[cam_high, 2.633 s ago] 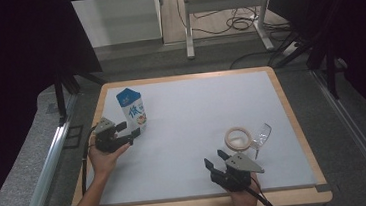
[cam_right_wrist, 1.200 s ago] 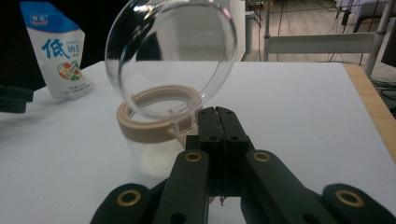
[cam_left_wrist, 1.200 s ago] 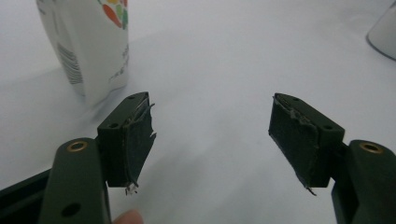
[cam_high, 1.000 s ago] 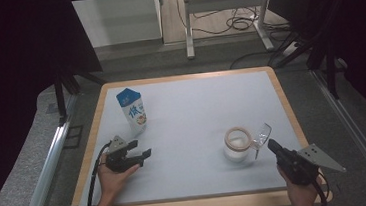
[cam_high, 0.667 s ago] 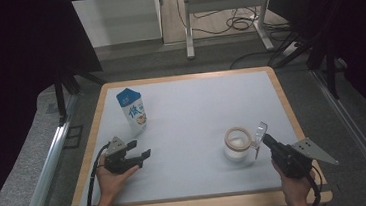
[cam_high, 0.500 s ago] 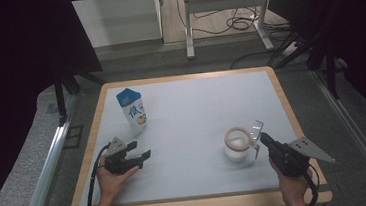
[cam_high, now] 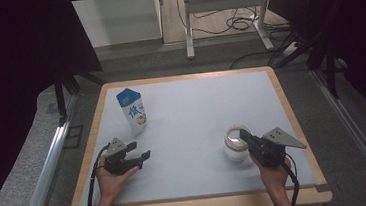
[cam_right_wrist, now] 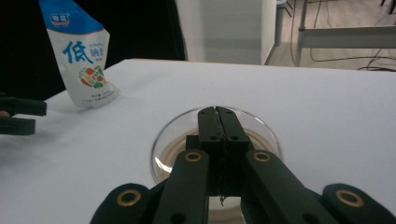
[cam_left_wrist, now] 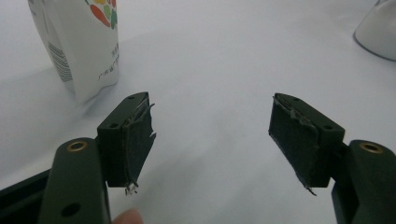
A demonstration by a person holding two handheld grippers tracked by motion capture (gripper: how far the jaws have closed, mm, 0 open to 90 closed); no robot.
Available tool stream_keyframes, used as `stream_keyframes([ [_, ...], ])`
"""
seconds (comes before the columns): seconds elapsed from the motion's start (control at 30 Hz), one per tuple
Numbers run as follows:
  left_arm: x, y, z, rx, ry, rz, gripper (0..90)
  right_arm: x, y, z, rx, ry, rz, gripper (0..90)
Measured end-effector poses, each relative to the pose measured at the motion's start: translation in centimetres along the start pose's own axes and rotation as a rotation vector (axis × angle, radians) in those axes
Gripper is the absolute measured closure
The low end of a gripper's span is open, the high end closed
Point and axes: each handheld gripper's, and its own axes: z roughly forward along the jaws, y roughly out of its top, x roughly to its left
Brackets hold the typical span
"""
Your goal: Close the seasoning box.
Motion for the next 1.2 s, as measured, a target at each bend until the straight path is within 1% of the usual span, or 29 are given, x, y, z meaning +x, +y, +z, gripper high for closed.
stream_keyframes([
  [0.1, 0.0, -0.1, -0.1, 0.001, 0.001, -0.001, 30.2, 0.3, 0.2, 0.2, 0.013, -0.005, -0.021, 90.0],
  [0.23, 0.1, -0.1, -0.1, -0.001, 0.0, -0.004, 30.2, 0.3, 0.2, 0.1, 0.013, 0.001, -0.019, 90.0],
  [0.3, 0.0, -0.1, -0.1, -0.001, 0.0, -0.003, 30.2, 0.1, 0.2, -0.1, 0.003, 0.006, -0.017, 90.0],
  [0.37, 0.0, -0.1, -0.1, -0.001, 0.0, -0.001, 30.2, -0.1, 0.3, -0.5, -0.004, 0.0, -0.016, 90.0],
  [0.47, -0.1, -0.1, -0.1, -0.004, -0.001, -0.004, 30.2, -0.7, 0.5, -1.2, -0.017, -0.012, -0.012, 90.0],
  [0.53, -0.1, -0.1, -0.1, -0.005, -0.003, -0.005, 30.2, -1.4, 0.6, -1.7, -0.016, -0.018, -0.012, 90.0],
  [0.6, -0.1, -0.2, -0.2, -0.003, -0.003, -0.002, 30.2, -2.0, 0.5, -2.2, -0.01, -0.036, -0.017, 90.0],
  [0.67, 0.0, -0.2, -0.2, -0.001, -0.004, -0.005, 30.2, -3.0, 0.3, -2.6, -0.015, -0.052, -0.007, 85.5],
  [0.73, -0.1, -0.2, -0.2, 0.001, -0.006, -0.005, 30.2, -4.0, 0.1, -3.0, -0.022, -0.061, 0.0, 78.5],
  [0.83, -0.1, -0.2, -0.2, 0.004, -0.011, -0.005, 30.1, -5.4, -0.3, -3.4, 0.003, -0.088, 0.006, 62.8],
  [0.93, -0.2, -0.2, -0.1, 0.007, -0.011, -0.003, 30.1, -6.7, -1.0, -3.6, 0.035, -0.099, 0.006, 53.9],
  [1.03, -0.2, -0.2, -0.2, 0.006, -0.011, -0.004, 30.2, -7.7, -1.9, -3.6, 0.048, -0.139, -0.015, 49.1],
  [1.13, -0.2, -0.2, -0.2, 0.006, -0.012, -0.003, 30.3, -8.4, -2.7, -3.5, 0.079, -0.145, -0.034, 43.5],
  [1.2, -0.2, -0.2, -0.1, 0.008, -0.014, -0.004, 30.3, -8.8, -3.1, -3.4, 0.103, -0.136, -0.036, 38.8],
])
